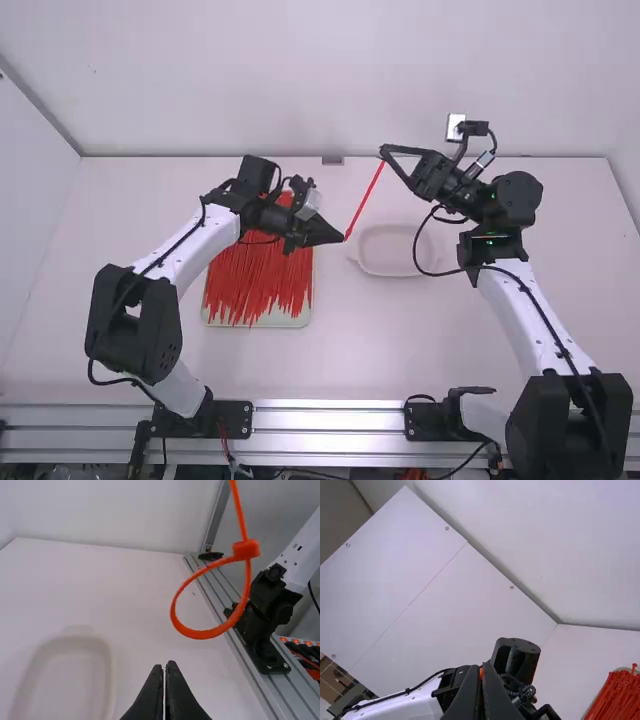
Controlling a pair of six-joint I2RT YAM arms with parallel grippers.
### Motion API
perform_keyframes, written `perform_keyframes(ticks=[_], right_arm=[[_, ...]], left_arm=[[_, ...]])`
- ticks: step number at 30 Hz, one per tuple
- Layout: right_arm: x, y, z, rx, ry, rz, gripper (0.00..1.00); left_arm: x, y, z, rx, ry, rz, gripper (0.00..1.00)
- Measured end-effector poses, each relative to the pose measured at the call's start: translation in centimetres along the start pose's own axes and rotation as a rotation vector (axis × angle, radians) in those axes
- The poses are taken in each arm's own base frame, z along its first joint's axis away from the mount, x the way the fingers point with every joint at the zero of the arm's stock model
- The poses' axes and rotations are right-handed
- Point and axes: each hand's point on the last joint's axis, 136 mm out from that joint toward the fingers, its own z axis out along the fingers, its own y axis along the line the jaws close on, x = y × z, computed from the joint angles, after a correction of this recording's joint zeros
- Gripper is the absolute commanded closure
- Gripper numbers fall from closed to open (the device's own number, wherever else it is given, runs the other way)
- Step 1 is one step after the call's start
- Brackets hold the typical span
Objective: Fasten the cable tie
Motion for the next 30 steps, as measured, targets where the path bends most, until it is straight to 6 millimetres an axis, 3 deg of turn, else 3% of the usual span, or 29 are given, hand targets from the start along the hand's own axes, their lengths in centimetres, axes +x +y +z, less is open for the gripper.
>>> perform_keyframes(ticks=[10,11,13,17,30], right_arm=[[0.5,0.2,0.0,-0.014,0.032,0.007,1.0],[0.6,0.3,0.0,-0.015,0.034,0.007,1.0],[0.7,0.3,0.0,-0.017,0.039,0.007,1.0],[0.8,0.3,0.0,-0.02,0.046,0.007,1.0],[0.8,0.3,0.0,-0.019,0.047,0.028,1.0]], left_arm=[[-2.1,0.6,-0.5,0.017,-0.072,0.058,0.94],[-2.4,0.4,-0.5,0.029,-0.084,0.066,0.81],[-2.7,0.2,-0.5,0.046,-0.1,0.069,0.68],[-3.1,-0.3,-0.6,0.073,-0.122,0.06,0.6],[-4.9,-0.4,0.4,0.121,-0.141,0.072,0.53]])
